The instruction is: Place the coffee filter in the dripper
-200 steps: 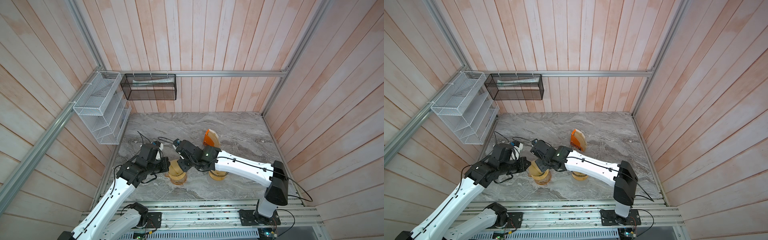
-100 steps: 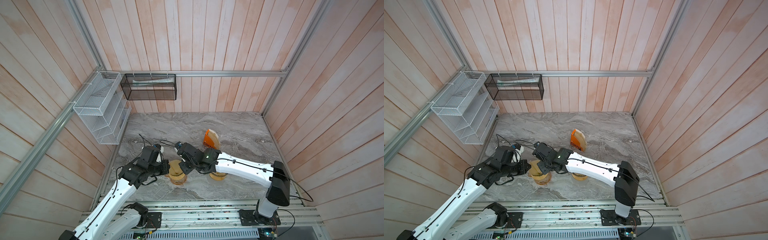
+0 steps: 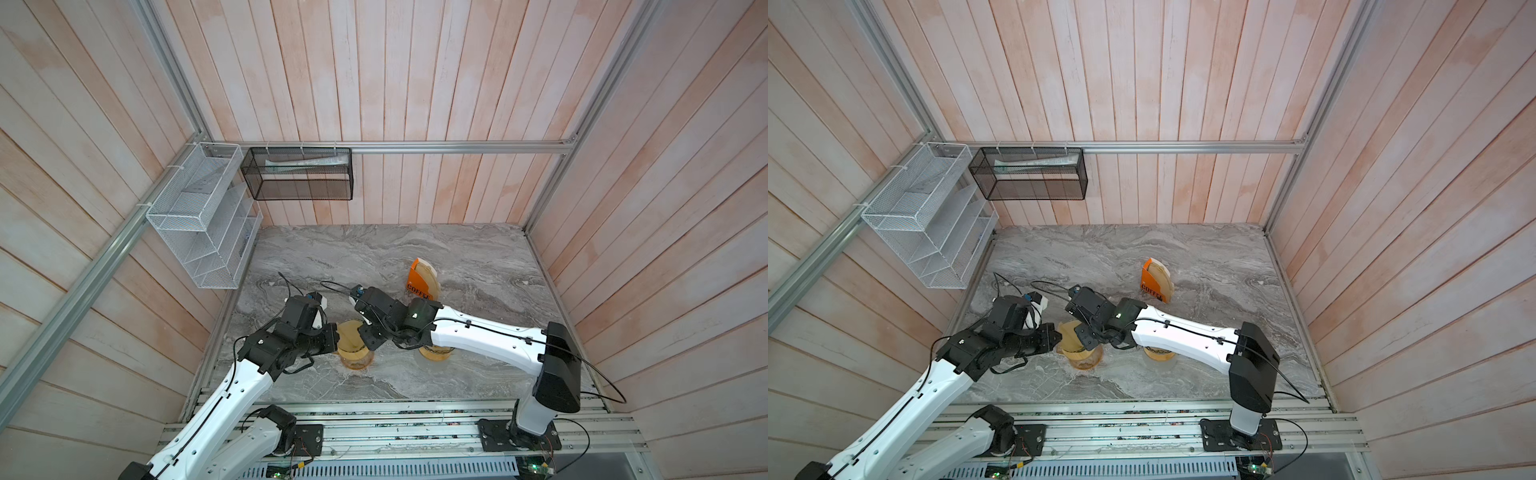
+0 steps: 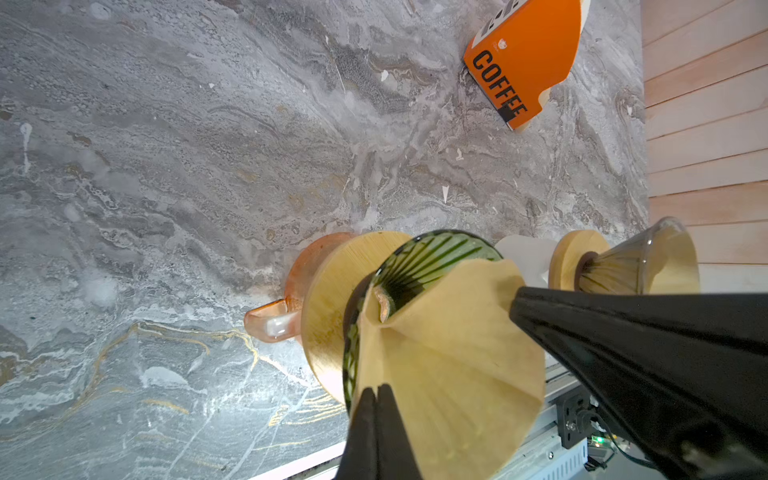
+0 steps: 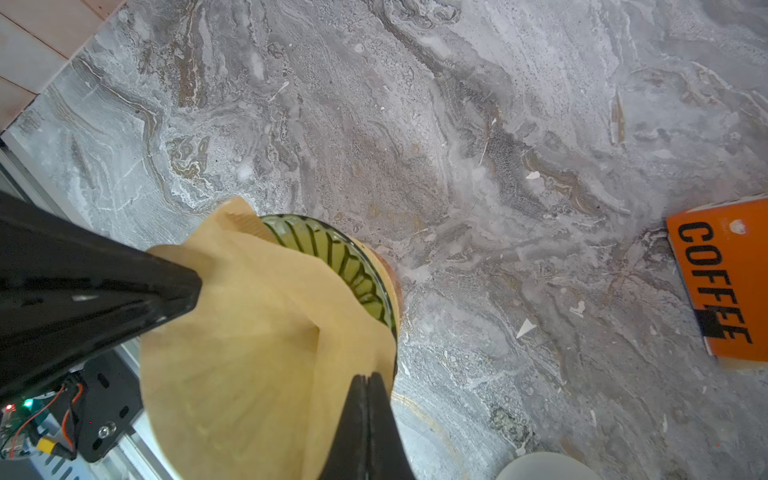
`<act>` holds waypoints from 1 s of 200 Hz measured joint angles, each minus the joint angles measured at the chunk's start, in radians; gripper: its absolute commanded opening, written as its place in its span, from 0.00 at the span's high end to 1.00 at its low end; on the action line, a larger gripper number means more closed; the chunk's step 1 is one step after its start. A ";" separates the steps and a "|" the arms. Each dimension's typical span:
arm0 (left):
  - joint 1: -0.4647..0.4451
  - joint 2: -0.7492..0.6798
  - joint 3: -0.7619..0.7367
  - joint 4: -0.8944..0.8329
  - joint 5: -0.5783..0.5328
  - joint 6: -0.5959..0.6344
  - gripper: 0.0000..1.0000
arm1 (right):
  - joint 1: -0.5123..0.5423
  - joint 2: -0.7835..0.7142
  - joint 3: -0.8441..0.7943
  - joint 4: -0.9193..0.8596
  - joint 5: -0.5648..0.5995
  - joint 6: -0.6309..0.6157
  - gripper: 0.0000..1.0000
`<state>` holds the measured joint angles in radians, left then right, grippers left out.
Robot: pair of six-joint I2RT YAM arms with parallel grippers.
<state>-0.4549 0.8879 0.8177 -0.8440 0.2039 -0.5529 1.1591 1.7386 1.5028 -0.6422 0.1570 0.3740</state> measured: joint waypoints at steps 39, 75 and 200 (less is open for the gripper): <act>0.000 0.000 -0.001 0.004 0.000 0.000 0.94 | 0.000 0.000 -0.001 0.001 -0.002 0.000 1.00; 0.000 0.000 -0.001 0.004 0.000 0.000 0.94 | 0.000 0.000 -0.011 0.015 -0.002 0.000 1.00; 0.000 0.000 -0.001 0.007 -0.001 0.000 0.94 | 0.003 -0.006 -0.036 0.044 -0.002 0.015 1.00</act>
<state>-0.4549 0.8875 0.8165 -0.8368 0.2031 -0.5529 1.1618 1.7329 1.4666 -0.5980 0.1555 0.3893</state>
